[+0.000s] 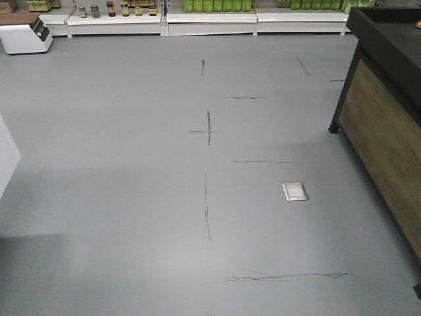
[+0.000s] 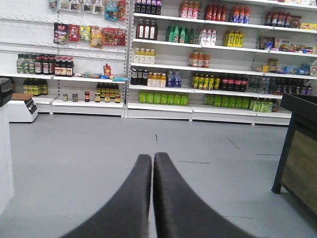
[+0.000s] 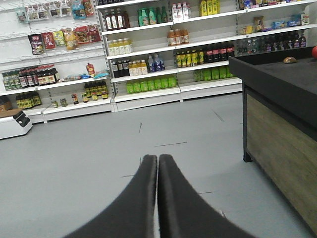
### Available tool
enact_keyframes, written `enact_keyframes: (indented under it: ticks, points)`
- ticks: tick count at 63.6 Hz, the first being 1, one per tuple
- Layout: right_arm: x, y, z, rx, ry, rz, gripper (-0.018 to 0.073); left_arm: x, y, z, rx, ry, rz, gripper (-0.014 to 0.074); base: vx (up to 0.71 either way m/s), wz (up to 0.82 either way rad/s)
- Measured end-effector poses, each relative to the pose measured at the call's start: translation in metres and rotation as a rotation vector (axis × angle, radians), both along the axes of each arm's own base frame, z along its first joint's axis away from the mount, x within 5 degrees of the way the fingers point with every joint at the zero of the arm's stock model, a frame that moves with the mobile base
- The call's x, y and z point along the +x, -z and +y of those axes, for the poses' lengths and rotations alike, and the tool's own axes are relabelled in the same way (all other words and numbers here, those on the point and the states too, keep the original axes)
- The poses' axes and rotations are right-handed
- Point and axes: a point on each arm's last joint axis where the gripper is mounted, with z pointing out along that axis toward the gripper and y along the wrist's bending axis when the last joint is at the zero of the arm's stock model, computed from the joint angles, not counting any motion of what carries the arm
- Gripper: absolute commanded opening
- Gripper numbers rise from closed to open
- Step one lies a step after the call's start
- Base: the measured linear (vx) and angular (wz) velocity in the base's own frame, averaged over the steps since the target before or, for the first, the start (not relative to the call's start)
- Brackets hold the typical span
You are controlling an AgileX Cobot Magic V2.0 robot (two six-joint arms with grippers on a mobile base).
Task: Pick three apples into basket with both arms
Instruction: 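Drive the base forward toward the black fruit display table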
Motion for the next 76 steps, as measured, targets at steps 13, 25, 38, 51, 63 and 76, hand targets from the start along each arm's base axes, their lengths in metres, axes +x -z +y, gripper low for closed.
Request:
enact_keyframes:
  ticks: [13, 25, 38, 51, 63, 76]
  points:
    - [0.0000, 0.0000, 0.0000, 0.000, 0.000, 0.000, -0.0009, 0.0000, 0.0000, 0.0000, 0.000, 0.000, 0.000, -0.0008, 0.05, -0.01]
    - [0.0000, 0.0000, 0.0000, 0.000, 0.000, 0.000, -0.0009, 0.0000, 0.0000, 0.0000, 0.000, 0.000, 0.000, -0.0008, 0.06, 0.03]
    - [0.0000, 0.0000, 0.0000, 0.000, 0.000, 0.000, -0.0009, 0.0000, 0.0000, 0.0000, 0.000, 0.000, 0.000, -0.0008, 0.07, 0.08]
    - [0.0000, 0.0000, 0.0000, 0.000, 0.000, 0.000, -0.0009, 0.0000, 0.0000, 0.0000, 0.000, 0.000, 0.000, -0.0008, 0.08, 0.08]
    - [0.0000, 0.0000, 0.0000, 0.000, 0.000, 0.000, -0.0009, 0.0000, 0.0000, 0.0000, 0.000, 0.000, 0.000, -0.0008, 0.10, 0.04]
    - [0.0000, 0.0000, 0.0000, 0.000, 0.000, 0.000, -0.0009, 0.0000, 0.0000, 0.0000, 0.000, 0.000, 0.000, -0.0008, 0.11, 0.00]
